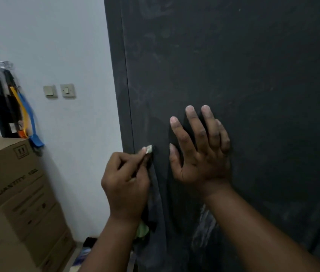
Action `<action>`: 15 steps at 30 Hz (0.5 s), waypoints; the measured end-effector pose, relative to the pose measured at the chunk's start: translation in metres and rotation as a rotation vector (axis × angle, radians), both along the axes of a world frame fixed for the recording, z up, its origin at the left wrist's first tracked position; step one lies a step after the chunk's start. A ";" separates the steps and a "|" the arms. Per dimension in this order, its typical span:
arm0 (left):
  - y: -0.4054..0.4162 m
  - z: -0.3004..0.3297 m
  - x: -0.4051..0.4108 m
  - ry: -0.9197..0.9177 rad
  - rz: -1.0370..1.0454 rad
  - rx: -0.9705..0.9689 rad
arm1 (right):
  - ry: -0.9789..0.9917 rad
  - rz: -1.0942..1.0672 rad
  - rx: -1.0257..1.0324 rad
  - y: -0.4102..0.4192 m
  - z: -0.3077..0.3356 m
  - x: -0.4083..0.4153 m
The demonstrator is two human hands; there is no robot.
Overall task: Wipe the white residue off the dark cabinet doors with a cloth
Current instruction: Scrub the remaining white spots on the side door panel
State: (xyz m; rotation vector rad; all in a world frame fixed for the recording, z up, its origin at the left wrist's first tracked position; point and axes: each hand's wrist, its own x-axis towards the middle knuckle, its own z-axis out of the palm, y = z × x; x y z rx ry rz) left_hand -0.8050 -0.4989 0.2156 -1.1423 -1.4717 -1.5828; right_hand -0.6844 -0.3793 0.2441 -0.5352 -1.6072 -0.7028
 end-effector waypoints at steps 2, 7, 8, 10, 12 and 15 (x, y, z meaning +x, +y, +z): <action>0.001 0.024 -0.004 0.001 0.025 0.013 | -0.006 0.006 -0.008 -0.001 0.000 0.000; 0.009 0.100 -0.013 0.011 0.061 0.109 | -0.017 -0.006 -0.016 -0.001 0.000 0.001; 0.011 0.101 -0.012 0.028 0.051 0.120 | -0.019 -0.008 -0.016 -0.001 0.000 0.002; 0.012 0.084 -0.008 0.083 0.042 0.101 | -0.018 -0.005 -0.020 -0.001 0.000 0.002; 0.009 0.045 -0.006 0.103 0.021 0.054 | -0.019 0.000 -0.024 0.000 -0.001 0.002; -0.002 -0.020 -0.006 0.063 0.005 -0.029 | -0.019 0.001 -0.020 0.001 -0.002 -0.001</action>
